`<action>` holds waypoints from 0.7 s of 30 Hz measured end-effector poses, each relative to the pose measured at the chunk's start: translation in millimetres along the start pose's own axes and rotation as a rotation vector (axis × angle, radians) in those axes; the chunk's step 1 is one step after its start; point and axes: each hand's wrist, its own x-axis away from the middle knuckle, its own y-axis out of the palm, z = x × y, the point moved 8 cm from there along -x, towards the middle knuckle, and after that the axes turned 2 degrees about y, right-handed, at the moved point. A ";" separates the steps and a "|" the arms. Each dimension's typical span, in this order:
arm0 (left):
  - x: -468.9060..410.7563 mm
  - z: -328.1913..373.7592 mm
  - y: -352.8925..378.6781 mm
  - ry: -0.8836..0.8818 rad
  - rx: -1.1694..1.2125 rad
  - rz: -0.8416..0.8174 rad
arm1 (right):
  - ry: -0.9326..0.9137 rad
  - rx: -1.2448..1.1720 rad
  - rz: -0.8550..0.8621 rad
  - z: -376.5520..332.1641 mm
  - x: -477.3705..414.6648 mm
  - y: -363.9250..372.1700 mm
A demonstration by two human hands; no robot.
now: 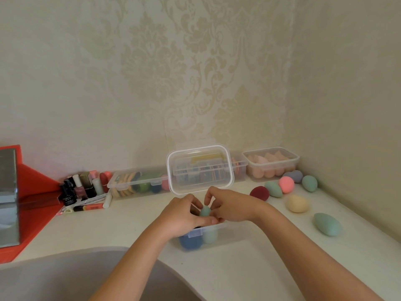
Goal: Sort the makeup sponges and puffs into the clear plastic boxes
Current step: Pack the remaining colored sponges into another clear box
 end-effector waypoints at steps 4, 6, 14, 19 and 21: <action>-1.1 2.3 2.4 0.064 0.008 -0.037 | 0.008 -0.021 0.020 0.3 1.3 -2.1; -2.5 0.2 2.7 0.062 0.005 -0.034 | -0.005 -0.034 0.107 -2.6 2.8 -11.9; -4.3 -3.1 2.4 0.037 -0.024 0.016 | 0.298 0.191 0.982 55.3 44.7 -119.5; -4.6 -3.5 2.6 0.037 -0.025 0.013 | 0.623 0.412 0.684 117.3 29.3 -95.3; -4.6 -2.9 2.5 0.040 -0.026 0.013 | 0.613 0.471 0.663 124.1 24.3 -90.9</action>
